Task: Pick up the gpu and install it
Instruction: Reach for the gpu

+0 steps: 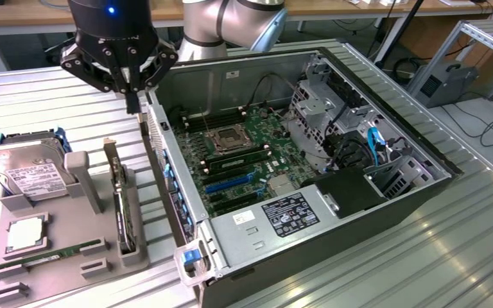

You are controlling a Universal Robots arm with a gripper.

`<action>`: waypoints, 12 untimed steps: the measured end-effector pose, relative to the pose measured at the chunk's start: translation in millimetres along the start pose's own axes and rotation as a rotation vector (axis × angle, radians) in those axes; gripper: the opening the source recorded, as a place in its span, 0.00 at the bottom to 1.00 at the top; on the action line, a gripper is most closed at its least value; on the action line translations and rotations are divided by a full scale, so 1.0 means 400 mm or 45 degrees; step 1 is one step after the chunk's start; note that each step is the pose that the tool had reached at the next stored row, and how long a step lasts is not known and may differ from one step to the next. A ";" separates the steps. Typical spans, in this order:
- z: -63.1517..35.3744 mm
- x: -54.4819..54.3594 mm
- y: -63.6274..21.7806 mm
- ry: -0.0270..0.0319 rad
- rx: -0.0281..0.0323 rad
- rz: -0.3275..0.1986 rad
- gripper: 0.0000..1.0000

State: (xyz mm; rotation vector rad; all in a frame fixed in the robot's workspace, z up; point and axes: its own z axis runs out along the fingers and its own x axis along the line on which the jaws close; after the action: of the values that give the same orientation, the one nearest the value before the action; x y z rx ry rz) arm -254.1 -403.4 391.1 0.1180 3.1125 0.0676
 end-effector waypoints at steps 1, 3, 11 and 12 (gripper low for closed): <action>0.000 0.000 -0.004 0.0000 0.0001 0.000 0.11; 0.001 -0.001 -0.011 -0.0001 0.0001 0.000 0.11; 0.004 -0.001 -0.026 -0.0001 0.0001 0.000 0.11; 0.004 -0.001 -0.027 -0.0001 0.0001 0.000 0.11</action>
State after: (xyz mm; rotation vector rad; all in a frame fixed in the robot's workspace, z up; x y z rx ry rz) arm -254.2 -414.0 389.1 0.1180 3.1125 0.0675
